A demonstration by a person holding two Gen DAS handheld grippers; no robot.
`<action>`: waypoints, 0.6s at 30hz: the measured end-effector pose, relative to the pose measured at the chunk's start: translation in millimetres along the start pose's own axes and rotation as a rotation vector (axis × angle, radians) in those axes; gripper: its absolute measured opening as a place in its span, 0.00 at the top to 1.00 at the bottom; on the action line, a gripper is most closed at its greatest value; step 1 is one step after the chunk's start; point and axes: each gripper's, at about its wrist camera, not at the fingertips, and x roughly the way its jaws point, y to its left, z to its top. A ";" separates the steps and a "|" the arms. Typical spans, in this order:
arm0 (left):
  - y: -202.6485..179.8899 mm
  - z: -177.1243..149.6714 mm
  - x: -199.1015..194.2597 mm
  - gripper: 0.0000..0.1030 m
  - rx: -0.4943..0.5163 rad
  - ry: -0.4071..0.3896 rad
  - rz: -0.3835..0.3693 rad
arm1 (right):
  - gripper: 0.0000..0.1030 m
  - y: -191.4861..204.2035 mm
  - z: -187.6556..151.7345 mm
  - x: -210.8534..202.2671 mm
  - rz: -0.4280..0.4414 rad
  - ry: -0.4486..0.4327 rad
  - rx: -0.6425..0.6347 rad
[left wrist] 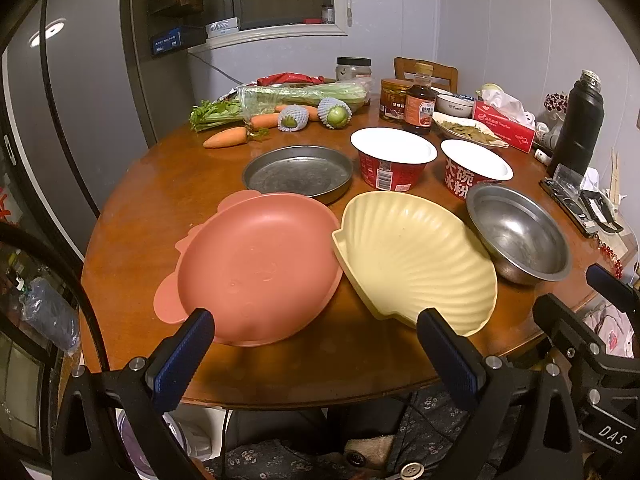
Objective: Organize plates and bowls
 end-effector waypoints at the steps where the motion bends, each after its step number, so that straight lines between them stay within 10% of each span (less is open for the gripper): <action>1: 0.0 0.1 0.2 0.01 0.001 0.000 -0.002 | 0.09 0.0 0.0 0.0 0.001 0.000 -0.001; 18: 62.9 2.8 -4.6 0.01 -0.128 -0.020 0.052 | 0.09 28.5 9.6 8.9 0.092 0.005 -0.068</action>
